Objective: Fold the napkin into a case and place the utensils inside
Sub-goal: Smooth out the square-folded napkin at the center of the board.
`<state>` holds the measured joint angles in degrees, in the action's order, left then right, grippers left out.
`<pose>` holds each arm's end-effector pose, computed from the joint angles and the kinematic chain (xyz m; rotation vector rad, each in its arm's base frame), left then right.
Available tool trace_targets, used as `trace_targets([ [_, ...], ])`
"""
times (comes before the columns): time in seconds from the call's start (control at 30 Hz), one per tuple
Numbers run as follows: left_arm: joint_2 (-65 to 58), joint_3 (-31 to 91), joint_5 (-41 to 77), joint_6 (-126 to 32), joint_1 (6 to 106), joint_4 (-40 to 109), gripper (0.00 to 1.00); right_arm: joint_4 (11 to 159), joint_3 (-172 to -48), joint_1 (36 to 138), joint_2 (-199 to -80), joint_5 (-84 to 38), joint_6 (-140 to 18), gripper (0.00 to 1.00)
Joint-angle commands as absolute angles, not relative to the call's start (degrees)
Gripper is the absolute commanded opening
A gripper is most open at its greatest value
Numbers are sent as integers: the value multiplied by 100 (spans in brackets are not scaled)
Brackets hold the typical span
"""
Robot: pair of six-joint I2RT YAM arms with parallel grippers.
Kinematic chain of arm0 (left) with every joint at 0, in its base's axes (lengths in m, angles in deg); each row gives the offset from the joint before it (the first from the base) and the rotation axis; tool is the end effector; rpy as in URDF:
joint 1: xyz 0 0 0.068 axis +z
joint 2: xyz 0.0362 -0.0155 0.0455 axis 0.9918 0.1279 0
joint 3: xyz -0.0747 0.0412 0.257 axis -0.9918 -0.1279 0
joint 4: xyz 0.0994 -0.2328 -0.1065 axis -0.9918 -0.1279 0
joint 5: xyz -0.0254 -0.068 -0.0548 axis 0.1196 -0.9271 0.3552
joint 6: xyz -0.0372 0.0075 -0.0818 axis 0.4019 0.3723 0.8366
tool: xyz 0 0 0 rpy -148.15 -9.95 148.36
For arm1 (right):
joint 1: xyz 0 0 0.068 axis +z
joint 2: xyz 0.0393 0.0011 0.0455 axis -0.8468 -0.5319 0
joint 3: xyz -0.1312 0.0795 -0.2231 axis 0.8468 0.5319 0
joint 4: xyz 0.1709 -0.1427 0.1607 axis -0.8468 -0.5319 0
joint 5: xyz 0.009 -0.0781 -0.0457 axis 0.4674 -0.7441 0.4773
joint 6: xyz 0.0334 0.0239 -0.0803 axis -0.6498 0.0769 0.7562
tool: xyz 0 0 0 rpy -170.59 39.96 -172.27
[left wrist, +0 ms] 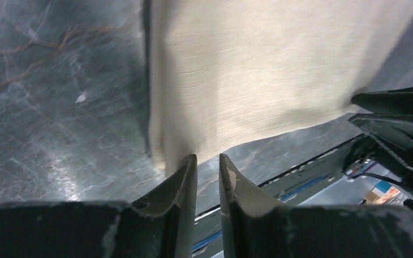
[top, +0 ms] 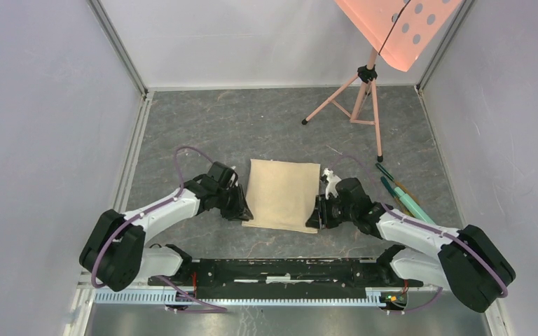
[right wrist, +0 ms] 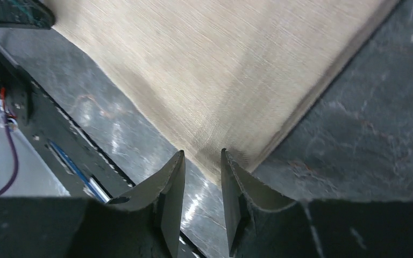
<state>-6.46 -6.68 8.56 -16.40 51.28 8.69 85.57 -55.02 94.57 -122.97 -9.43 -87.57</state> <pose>0.2073 -0.1554 0.1243 -0.1549 2.8084 -0.7952 0.1778 0.1687 0.1106 -0.2724 2.4966 0.9956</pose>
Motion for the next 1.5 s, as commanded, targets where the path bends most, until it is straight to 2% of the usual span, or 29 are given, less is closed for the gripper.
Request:
trace_targets([
  [0.0, -614, -1133, 836, -1444, 5105, 1366, 28, 8969, -5300, 9493, -12378, -1031, -8728, 37],
  [0.17, -590, -1290, 899, -1434, 5101, 1442, 27, 9017, -6372, 9654, -12965, -1014, -8475, 43],
  [0.27, -722, -1241, 895, -1434, 5101, 1345, 27, 9454, -7075, 9752, -13695, -863, -8475, 49],
  [0.37, -938, -1157, 946, -1458, 5101, 1195, 28, 9815, -7808, 9837, -14663, -577, -8577, 51],
  [0.53, -799, -1148, 1040, -1531, 5112, 1227, 28, 10544, -8967, 10095, -15993, -280, -9037, 49],
  [0.63, -540, -1214, 1115, -1563, 5110, 1338, 26, 10930, -9452, 10185, -16634, -163, -9277, 42],
  [0.77, -420, -1312, 1237, -1553, 5110, 1389, 25, 11503, -9719, 10177, -17364, -10, -9536, 39],
  [1.2, -365, -1536, 1339, -1494, 5119, 1352, 24, 11422, -10715, 9314, -19086, 132, -9225, 41],
  [1.37, -457, -1554, 1459, -1530, 5119, 1245, 24, 10662, -12003, 9142, -19780, 27, -8761, 45],
  [1.47, -608, -1464, 1428, -1560, 5116, 1098, 24, 9843, -13276, 9026, -20283, 29, -8530, 46],
])
